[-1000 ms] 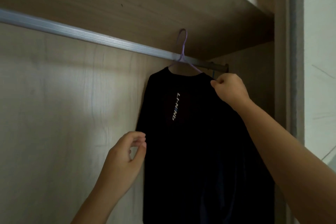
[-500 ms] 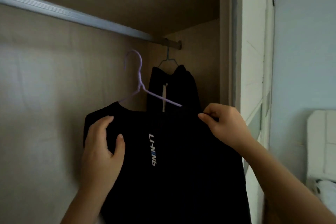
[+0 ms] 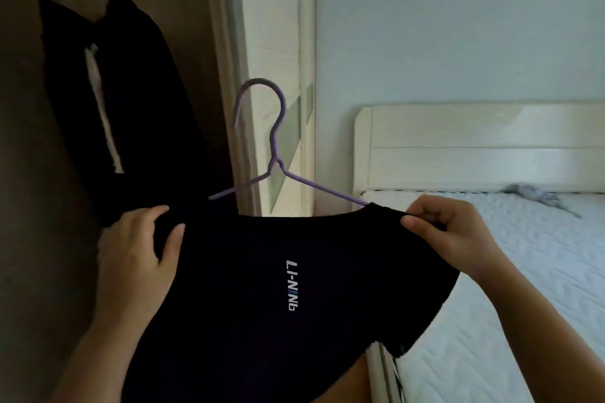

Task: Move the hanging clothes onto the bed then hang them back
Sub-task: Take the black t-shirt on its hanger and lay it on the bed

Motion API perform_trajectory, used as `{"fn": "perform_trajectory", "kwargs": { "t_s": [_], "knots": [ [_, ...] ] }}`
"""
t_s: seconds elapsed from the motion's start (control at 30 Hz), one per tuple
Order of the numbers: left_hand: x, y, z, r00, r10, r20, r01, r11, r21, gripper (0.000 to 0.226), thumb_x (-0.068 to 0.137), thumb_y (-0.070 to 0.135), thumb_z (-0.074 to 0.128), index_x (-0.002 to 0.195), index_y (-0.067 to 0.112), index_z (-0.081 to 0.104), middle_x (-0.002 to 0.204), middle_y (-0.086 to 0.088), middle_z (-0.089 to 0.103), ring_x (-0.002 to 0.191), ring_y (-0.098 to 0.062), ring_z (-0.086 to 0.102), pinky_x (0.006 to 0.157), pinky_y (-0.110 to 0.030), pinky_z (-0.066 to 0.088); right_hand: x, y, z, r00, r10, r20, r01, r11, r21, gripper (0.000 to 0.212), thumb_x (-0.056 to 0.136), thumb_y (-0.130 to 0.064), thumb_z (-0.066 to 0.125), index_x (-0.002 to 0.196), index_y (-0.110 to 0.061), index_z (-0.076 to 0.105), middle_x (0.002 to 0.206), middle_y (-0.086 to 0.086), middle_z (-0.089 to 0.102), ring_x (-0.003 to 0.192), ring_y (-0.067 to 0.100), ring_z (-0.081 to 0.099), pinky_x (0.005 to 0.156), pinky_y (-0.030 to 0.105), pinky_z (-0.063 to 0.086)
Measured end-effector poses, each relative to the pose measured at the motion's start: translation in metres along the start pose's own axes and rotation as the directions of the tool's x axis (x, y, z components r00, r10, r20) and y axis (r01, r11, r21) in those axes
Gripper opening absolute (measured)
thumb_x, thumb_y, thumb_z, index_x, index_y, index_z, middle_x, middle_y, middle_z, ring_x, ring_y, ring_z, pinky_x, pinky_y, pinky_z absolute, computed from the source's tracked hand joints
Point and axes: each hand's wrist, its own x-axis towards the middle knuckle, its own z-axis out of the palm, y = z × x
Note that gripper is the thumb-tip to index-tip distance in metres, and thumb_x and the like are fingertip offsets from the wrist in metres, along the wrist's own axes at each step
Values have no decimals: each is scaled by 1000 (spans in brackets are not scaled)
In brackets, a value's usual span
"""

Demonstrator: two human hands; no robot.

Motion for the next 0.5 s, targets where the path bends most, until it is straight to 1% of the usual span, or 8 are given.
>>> {"fn": "perform_trajectory", "kwargs": {
  "t_s": [0.07,0.13,0.27,0.33,0.4,0.43,0.47,0.5],
  "knots": [
    [-6,29,19,996,9,85,-1,995,-98,28,88,24,53,101,-1,59,94,-19,59,84,-33,57,77,-49,45,-31,12,-32,996,70,-47,-73,994,-77,24,82,-8,65,65,-24,59,50,-9,57,47,5,49,48,9,35],
    [-15,61,38,983,34,180,1,981,-192,16,86,13,56,94,-1,60,89,-15,58,80,-27,54,69,-40,43,-63,21,-62,985,136,-103,-151,977,-152,22,82,-8,64,68,-25,59,51,-11,59,47,4,50,48,9,35],
    [-39,125,81,940,177,292,-73,940,-334,8,85,8,61,81,2,59,77,-10,59,70,-29,55,64,-35,41,-131,43,-115,929,279,-245,-341,901,-268,21,82,-14,65,71,-30,59,56,-19,62,53,0,57,52,7,39],
    [-54,159,103,905,235,354,-80,912,-401,7,83,9,63,79,5,60,73,-4,57,68,-27,55,63,-32,39,-168,54,-140,881,352,-316,-444,845,-299,20,81,-16,66,71,-31,59,62,-20,63,60,0,58,55,9,39],
    [-75,193,120,859,303,412,-80,875,-477,6,83,12,63,78,8,61,70,3,53,68,-22,53,60,-30,37,-210,63,-161,812,434,-391,-559,771,-304,25,81,-17,66,60,-27,57,66,-22,63,66,1,58,58,12,40],
    [-85,210,127,835,339,433,-75,850,-521,6,83,14,63,79,10,61,69,6,52,68,-19,52,59,-26,37,-231,66,-170,772,468,-430,-611,733,-300,29,81,-18,67,57,-30,56,67,-23,63,67,-1,58,59,12,40],
    [-96,226,133,809,372,455,-66,827,-558,6,83,16,62,79,11,62,70,8,52,68,-16,51,58,-23,36,-253,69,-178,730,500,-466,-660,691,-293,27,81,-19,67,59,-30,56,68,-22,64,69,-1,58,59,11,40],
    [-107,241,139,780,408,475,-62,806,-589,7,84,17,63,80,12,62,71,9,54,68,-14,51,59,-22,37,-276,71,-184,682,529,-504,-710,645,-284,23,80,-21,68,61,-28,57,68,-15,65,69,0,58,60,10,40]
  ]
}}
